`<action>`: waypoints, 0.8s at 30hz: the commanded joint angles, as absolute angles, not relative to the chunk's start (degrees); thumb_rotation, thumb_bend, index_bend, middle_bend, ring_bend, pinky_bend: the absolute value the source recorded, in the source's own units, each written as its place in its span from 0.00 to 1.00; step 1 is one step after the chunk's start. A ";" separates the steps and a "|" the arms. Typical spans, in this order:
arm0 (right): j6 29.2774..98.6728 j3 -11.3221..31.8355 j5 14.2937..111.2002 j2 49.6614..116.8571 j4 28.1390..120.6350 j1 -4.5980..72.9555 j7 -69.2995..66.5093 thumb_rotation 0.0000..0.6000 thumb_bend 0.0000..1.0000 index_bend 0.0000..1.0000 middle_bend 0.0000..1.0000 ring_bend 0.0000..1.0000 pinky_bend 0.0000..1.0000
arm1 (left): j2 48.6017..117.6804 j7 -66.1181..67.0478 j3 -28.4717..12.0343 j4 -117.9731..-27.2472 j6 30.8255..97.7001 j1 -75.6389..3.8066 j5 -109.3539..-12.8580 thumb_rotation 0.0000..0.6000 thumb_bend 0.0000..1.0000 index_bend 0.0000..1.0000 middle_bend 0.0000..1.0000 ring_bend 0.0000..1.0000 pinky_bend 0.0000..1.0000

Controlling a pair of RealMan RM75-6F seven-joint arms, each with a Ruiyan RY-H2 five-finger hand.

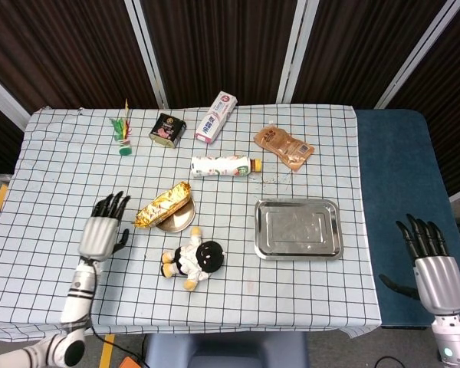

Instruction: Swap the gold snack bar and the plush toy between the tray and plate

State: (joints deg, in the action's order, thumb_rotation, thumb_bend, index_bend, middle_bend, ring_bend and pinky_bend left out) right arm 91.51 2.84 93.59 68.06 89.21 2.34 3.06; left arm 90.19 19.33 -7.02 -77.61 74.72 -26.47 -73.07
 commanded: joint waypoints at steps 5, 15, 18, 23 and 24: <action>80.21 0.51 93.62 64.35 94.83 7.21 2.59 1.00 0.04 0.00 0.00 0.00 0.00 | 76.87 10.87 -0.16 -88.63 86.43 -14.57 -79.96 1.00 0.48 0.19 0.15 0.07 0.14; 64.27 5.28 91.52 66.35 100.40 20.19 8.93 1.00 0.04 0.00 0.00 0.00 0.00 | 76.84 12.78 -0.39 -85.96 87.77 -11.26 -79.37 1.00 0.48 0.20 0.16 0.07 0.14; 58.49 6.81 89.07 67.92 102.00 24.47 10.51 1.00 0.04 0.00 0.00 0.00 0.00 | 76.44 13.37 -1.17 -86.25 86.95 -10.95 -77.97 1.00 0.48 0.20 0.15 0.07 0.14; 51.12 9.54 84.30 71.31 103.57 30.93 12.26 1.00 0.04 0.00 0.00 0.00 0.00 | 76.13 13.76 -1.86 -86.89 86.22 -10.60 -77.42 1.00 0.48 0.20 0.15 0.07 0.14; 49.89 9.80 83.43 71.83 103.67 31.93 12.53 1.00 0.04 0.00 0.00 0.00 0.00 | 76.13 13.93 -1.82 -86.91 85.97 -10.60 -77.52 1.00 0.48 0.20 0.16 0.07 0.14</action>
